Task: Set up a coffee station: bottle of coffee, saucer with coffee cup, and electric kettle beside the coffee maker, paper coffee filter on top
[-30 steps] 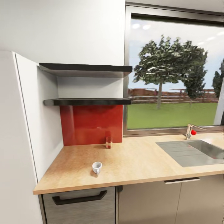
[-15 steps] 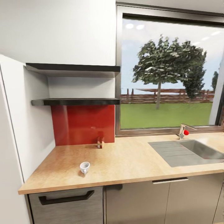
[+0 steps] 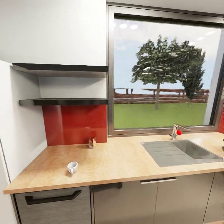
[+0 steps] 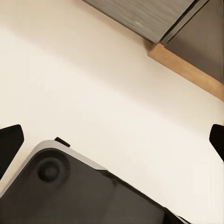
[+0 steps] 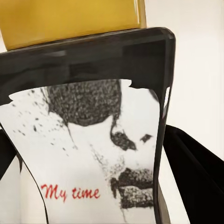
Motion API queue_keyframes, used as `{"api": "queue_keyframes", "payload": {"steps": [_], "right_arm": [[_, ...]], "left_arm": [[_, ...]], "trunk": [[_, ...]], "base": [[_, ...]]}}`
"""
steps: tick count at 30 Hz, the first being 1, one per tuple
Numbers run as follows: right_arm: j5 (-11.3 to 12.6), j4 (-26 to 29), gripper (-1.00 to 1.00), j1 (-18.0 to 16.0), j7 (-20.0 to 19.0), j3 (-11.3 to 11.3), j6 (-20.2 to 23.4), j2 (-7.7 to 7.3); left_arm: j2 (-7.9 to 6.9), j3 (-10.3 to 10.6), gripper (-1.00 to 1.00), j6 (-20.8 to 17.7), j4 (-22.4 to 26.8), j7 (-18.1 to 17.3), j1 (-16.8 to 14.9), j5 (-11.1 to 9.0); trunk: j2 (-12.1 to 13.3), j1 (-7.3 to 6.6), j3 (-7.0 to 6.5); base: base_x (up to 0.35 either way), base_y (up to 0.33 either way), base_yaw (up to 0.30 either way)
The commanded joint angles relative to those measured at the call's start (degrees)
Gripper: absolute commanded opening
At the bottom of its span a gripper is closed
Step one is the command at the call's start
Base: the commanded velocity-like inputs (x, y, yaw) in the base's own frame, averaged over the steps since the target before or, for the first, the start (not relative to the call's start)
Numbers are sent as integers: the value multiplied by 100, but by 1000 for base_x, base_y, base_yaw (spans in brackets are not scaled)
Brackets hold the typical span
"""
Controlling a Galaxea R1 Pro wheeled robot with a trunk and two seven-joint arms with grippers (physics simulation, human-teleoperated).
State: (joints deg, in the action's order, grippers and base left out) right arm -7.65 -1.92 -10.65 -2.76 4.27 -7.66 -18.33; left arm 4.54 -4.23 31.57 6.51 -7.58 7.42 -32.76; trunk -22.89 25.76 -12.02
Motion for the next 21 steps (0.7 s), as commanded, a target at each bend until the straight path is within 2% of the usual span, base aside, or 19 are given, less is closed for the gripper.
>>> {"api": "queue_keyframes", "payload": {"steps": [1, 21], "right_arm": [[-53, -19, -100, -7, -14, 47, -43, -3], [-50, -19, -100, -7, -5, 51, -60, 13]], "left_arm": [[3, -42, 100, -2, 8, -60, 5, -38], [3, -42, 100, 7, 8, -60, 5, -37]], "trunk": [[-3, 2, 1], [-3, 2, 1]], "base": [[0, -302, 0], [0, -302, 0]]}}
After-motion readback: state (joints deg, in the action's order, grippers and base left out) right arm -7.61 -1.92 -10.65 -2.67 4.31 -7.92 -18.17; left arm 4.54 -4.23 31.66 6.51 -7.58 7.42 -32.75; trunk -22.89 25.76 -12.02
